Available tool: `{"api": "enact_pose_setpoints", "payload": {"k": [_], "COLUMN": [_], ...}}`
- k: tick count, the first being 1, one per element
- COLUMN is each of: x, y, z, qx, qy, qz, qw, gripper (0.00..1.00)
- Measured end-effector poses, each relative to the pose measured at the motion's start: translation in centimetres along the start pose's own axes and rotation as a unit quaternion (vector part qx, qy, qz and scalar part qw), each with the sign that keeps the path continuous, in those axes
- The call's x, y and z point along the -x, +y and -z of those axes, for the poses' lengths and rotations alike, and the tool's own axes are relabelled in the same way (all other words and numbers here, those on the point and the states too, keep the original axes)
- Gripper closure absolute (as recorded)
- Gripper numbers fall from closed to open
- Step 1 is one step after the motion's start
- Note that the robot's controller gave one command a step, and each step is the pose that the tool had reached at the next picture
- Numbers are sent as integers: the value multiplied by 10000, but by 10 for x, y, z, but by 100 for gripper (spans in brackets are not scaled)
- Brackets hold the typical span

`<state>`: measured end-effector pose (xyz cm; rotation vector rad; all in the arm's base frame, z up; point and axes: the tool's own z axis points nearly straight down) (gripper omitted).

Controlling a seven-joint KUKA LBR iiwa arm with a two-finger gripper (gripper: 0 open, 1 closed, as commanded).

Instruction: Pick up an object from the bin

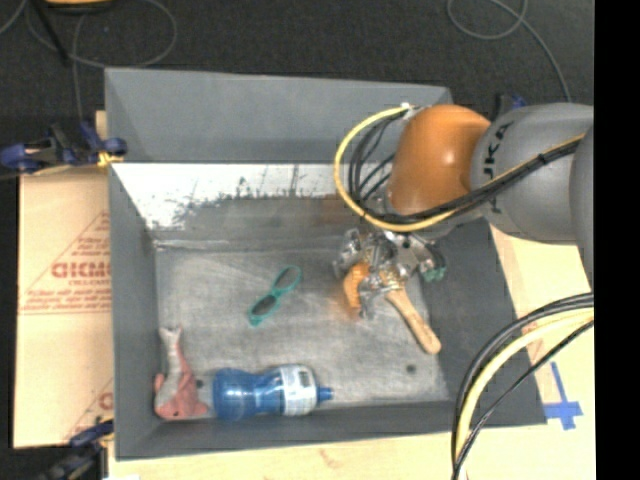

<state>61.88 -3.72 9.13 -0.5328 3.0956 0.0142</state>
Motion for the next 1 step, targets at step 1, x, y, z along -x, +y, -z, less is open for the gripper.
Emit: {"api": "enact_pose_setpoints", "payload": {"k": [1], "x": [-14], "y": [14], "z": [195], "qx": [-69], "qy": [-36], "qz": [201], "qw": [9998], "gripper": [100]}}
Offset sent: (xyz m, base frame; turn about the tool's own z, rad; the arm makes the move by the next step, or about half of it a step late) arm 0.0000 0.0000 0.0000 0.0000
